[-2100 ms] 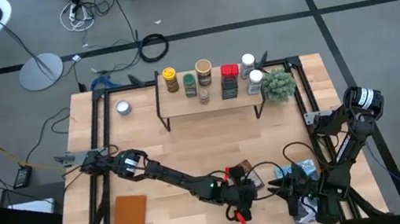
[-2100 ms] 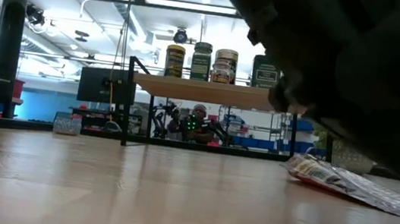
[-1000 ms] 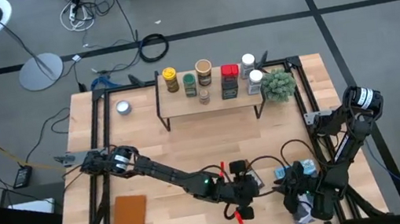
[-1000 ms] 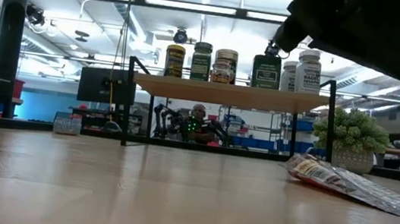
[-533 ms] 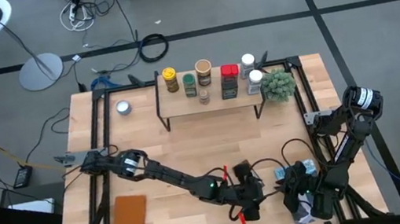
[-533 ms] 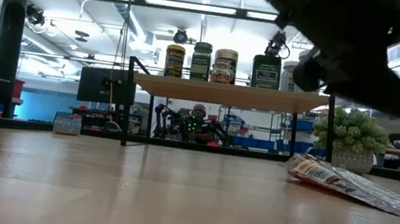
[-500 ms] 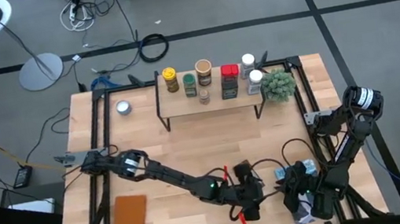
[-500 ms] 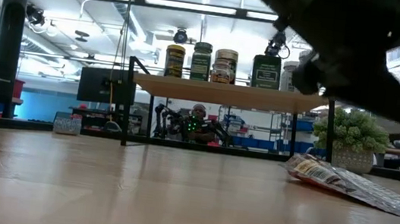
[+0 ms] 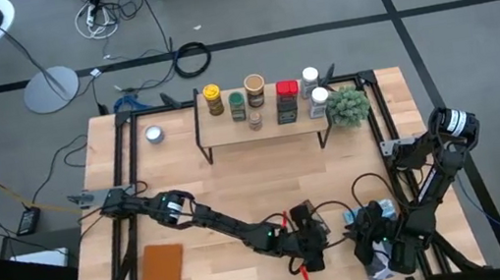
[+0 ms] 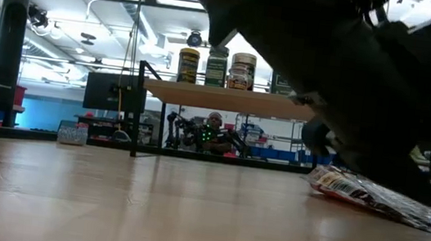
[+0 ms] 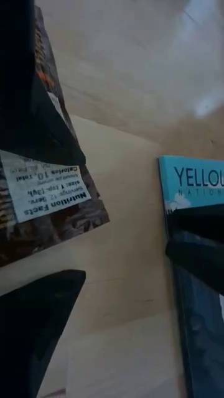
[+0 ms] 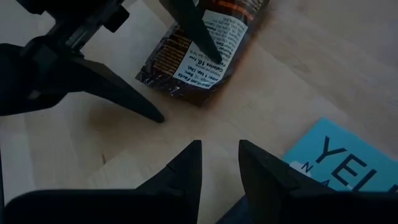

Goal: Shelf spices
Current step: Put the brown seasoning bag on the shelf

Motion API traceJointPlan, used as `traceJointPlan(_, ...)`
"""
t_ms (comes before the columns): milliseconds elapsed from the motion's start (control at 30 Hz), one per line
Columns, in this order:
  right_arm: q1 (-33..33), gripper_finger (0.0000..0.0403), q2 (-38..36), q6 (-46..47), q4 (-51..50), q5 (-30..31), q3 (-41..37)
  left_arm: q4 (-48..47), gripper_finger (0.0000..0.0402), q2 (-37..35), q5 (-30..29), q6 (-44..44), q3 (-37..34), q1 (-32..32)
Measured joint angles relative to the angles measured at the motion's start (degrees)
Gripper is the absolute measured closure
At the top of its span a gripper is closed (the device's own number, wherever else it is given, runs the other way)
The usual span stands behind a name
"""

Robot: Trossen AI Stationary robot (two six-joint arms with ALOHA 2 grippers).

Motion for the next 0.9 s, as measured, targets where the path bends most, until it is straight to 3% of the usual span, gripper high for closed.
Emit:
traceJointPlan(233,-0.02,0.0297,0.0,-0.02,0.0,0.24,0.0,-0.79,0.0125,0.07,-3.61,0.04,0.0,0.28)
traceJointPlan(600,-0.02,0.0297,0.0,0.0,0.0,0.24,0.0,-1.32,0.0232,0.07,-2.95,0.04,0.0,0.74)
traceJointPlan(900,-0.02,0.0297,0.0,-0.01,0.02,0.24,0.0,-1.4,0.0287,0.11,-2.91,0.04,0.0,0.77)
